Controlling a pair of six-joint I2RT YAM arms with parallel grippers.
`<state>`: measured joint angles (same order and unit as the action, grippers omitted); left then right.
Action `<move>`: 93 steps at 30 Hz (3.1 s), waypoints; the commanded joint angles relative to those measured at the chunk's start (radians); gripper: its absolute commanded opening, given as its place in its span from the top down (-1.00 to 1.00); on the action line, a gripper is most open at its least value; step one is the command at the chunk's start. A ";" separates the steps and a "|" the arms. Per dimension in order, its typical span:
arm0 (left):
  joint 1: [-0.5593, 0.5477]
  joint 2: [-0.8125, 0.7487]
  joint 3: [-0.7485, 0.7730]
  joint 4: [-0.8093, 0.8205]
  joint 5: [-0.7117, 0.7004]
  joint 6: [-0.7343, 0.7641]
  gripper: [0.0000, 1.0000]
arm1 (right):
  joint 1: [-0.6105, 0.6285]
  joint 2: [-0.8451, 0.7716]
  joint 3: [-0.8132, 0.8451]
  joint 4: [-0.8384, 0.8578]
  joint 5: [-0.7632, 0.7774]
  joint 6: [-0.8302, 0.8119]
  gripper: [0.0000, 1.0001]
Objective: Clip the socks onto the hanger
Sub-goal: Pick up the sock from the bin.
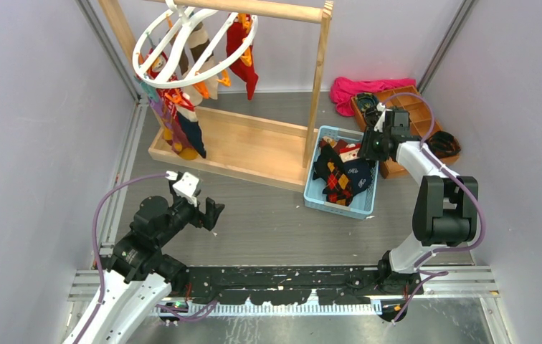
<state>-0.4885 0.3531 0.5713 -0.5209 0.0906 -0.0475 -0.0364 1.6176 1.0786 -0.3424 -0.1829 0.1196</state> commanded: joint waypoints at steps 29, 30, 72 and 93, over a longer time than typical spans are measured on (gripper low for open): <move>0.011 -0.028 -0.003 0.041 0.011 0.006 -0.64 | -0.032 -0.140 -0.013 0.097 -0.172 0.042 0.93; 0.011 -0.028 -0.004 0.042 0.012 0.005 -0.64 | -0.038 -0.160 -0.014 0.091 -0.194 0.029 0.95; -0.406 0.336 -0.122 1.055 0.136 -0.466 -0.87 | 0.099 -0.491 -0.014 -0.029 -1.173 -0.093 0.99; -0.486 0.600 0.381 0.411 0.043 -0.207 -0.43 | 0.302 -0.439 -0.029 -0.104 -1.161 -0.219 0.99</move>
<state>-0.9714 0.9268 0.8867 -0.0181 0.1413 -0.2764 0.2489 1.1740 1.0466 -0.4458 -1.3365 -0.0650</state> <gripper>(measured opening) 0.720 0.088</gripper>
